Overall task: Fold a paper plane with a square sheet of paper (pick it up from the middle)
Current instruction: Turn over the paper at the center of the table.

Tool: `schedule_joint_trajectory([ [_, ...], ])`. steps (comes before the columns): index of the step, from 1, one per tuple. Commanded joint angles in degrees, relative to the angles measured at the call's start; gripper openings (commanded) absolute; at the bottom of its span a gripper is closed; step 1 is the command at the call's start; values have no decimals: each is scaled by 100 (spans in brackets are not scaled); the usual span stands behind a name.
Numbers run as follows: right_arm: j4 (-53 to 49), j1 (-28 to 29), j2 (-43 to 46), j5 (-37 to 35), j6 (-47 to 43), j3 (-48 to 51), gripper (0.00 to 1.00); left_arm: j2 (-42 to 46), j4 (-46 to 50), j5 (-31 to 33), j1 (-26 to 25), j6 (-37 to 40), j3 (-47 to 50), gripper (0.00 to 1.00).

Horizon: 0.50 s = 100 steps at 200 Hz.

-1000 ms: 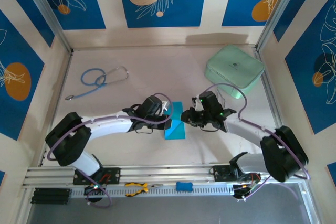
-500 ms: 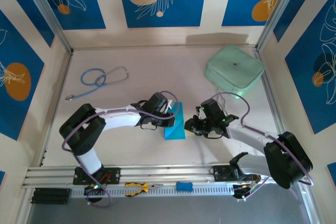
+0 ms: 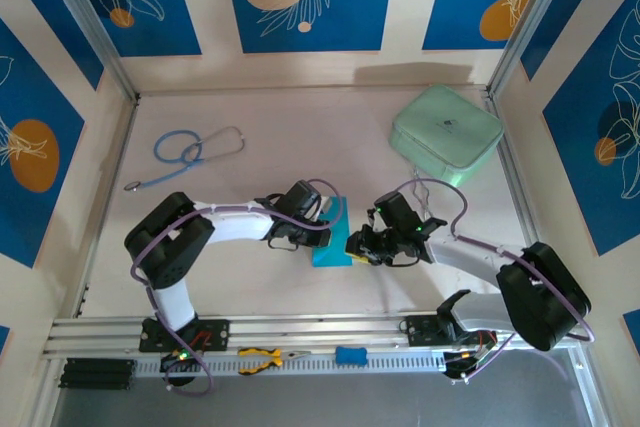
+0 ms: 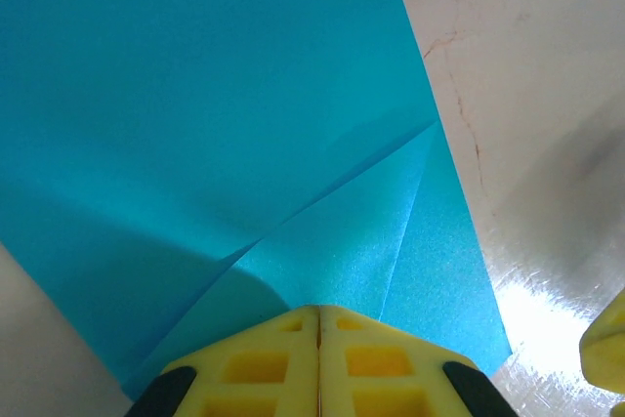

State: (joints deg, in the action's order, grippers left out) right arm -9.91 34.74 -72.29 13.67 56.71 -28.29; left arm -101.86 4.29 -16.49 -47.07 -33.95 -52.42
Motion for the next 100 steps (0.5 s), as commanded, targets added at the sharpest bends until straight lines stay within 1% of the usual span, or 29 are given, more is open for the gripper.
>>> schedule_joint_trajectory([
  [1,-184,74,-90,100,117,-161,33,-140,-30,-127,63,91,120,9],
  [60,-37,214,-505,58,134,-231,33,-209,-306,-197,64,-68,290,9],
  [100,-57,285,-717,-291,139,-299,34,-177,-324,-212,64,-80,318,9],
])
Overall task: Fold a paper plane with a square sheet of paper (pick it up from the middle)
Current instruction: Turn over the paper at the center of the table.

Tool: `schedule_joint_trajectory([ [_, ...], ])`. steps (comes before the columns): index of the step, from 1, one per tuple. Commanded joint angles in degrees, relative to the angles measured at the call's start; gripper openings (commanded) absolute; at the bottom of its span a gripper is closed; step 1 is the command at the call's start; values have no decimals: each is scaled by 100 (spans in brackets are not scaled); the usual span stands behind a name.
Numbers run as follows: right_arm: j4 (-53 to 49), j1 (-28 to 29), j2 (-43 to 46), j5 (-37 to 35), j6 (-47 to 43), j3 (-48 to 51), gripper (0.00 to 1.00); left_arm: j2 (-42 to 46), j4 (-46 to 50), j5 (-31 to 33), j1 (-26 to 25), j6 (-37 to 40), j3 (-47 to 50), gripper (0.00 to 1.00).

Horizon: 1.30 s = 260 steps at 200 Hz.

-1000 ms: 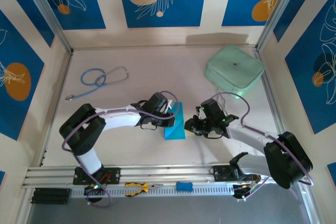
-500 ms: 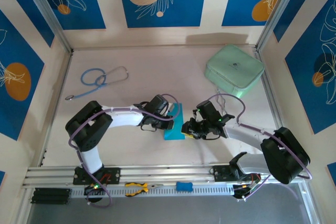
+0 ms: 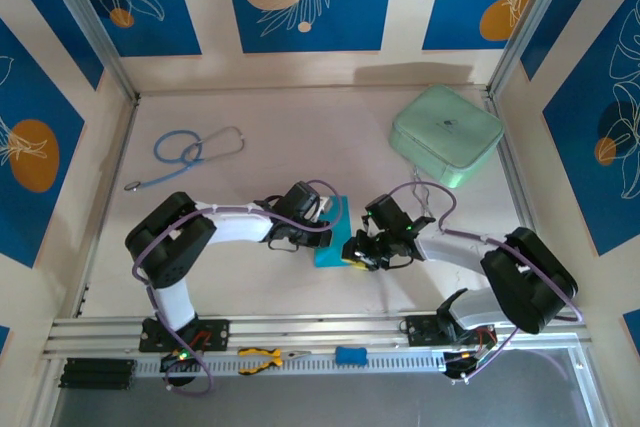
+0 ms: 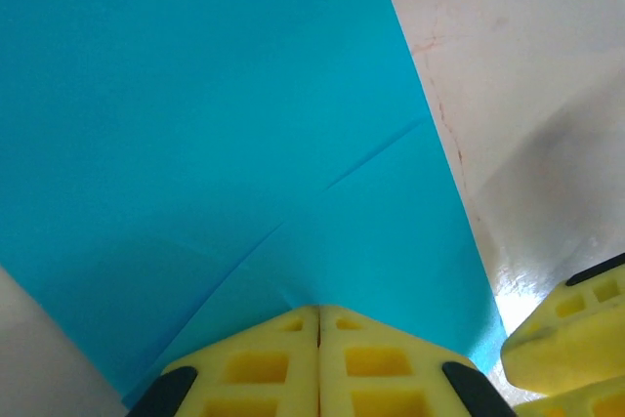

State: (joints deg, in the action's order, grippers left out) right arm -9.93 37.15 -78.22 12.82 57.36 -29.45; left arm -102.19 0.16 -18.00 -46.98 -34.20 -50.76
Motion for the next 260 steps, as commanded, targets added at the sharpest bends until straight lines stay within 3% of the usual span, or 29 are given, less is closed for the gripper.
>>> schedule_joint_trajectory([
  [1,-54,46,-124,-212,73,-175,34,-144,85,-58,52,-54,149,9],
  [82,1037,-139,-247,33,91,65,48,-143,62,-88,52,-73,163,8],
  [208,1590,-682,-813,467,-274,-164,48,-156,10,-151,52,-92,159,8],
  [260,1861,-812,-992,574,-331,-144,39,-130,19,-160,57,-74,160,7],
])
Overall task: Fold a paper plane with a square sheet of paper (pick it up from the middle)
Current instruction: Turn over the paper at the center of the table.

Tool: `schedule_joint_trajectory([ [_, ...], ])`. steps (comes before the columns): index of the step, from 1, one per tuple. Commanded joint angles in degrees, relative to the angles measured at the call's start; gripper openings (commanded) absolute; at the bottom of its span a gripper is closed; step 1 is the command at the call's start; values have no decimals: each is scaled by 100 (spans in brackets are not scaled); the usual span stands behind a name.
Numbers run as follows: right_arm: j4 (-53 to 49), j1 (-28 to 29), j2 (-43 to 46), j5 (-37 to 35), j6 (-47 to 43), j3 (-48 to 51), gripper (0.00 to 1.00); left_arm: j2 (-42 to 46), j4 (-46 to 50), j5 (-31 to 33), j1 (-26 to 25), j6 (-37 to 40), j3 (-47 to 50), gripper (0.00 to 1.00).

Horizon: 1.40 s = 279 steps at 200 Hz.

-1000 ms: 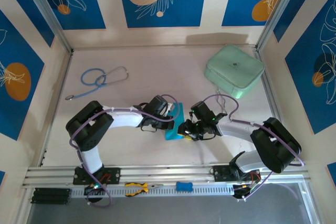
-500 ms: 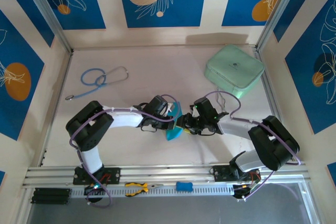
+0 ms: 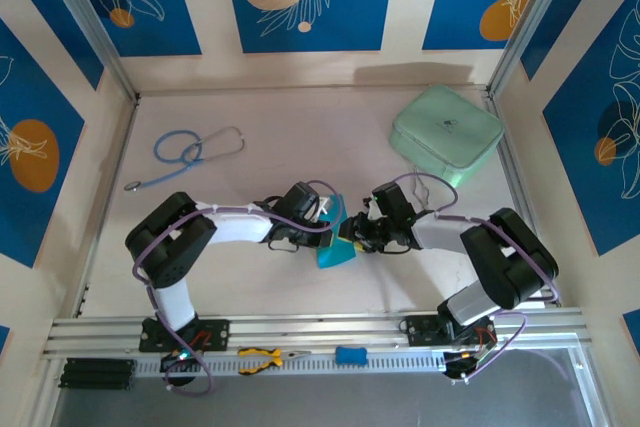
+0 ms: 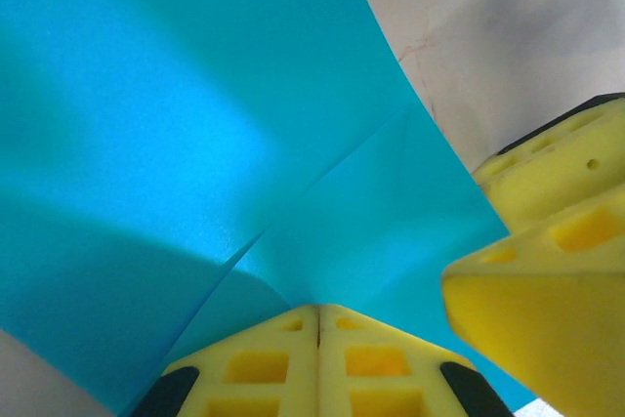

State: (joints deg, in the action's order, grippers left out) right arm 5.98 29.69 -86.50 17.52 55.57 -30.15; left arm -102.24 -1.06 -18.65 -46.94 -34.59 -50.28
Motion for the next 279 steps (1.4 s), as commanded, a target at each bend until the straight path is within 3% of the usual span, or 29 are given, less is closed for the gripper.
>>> schedule_joint_trajectory([
  [1,284,-72,-169,108,-152,-72,39,-123,141,-95,53,-33,109,7],
  [48,435,-147,-365,125,-145,-104,28,-104,97,-161,53,-39,101,8],
  [151,457,-173,-629,31,-180,-198,26,-12,76,-179,66,-83,107,8],
  [279,717,-200,-669,247,-489,-183,12,161,-76,-118,75,-162,215,12],
])
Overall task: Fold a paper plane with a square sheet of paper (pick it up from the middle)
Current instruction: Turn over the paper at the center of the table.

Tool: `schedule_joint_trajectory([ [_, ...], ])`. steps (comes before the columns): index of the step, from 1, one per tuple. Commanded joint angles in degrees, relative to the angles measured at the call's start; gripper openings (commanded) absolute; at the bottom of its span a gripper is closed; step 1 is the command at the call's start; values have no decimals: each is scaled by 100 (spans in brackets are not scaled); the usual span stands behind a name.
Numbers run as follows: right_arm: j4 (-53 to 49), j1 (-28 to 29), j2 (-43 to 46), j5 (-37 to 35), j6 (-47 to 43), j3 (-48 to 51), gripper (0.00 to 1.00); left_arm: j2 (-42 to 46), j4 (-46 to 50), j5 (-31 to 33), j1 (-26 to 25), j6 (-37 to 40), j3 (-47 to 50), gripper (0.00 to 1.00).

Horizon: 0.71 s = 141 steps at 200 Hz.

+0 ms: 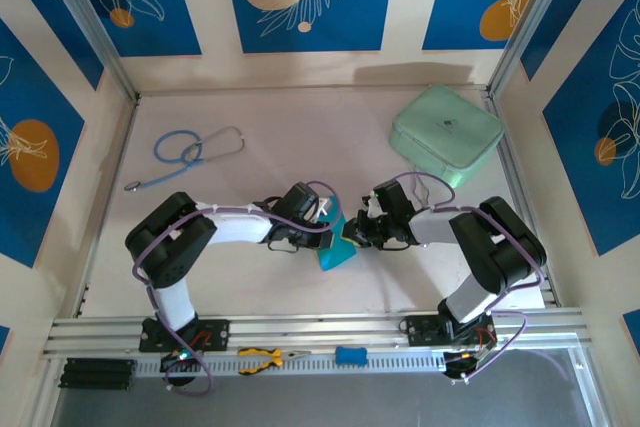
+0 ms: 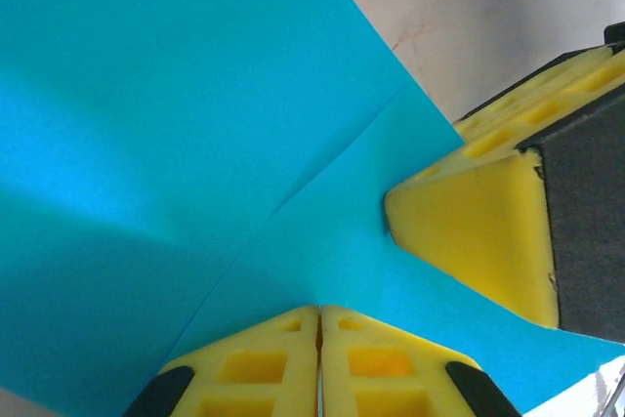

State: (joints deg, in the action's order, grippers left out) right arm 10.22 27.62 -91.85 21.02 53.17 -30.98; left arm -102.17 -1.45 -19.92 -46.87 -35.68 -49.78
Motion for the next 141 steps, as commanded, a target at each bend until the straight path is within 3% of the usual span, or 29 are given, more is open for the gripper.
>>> schedule_joint_trajectory([
  [1,286,7,-128,-100,-247,-105,11,163,-38,12,71,-53,168,12],
  [58,-121,9,414,-255,-552,-103,8,938,70,583,69,-77,323,33],
  [80,-474,16,701,-425,-712,-154,6,1329,173,894,71,-79,419,35],
  [141,-3043,273,1821,-2385,-1546,-989,6,2578,634,2010,82,-190,718,40],
])
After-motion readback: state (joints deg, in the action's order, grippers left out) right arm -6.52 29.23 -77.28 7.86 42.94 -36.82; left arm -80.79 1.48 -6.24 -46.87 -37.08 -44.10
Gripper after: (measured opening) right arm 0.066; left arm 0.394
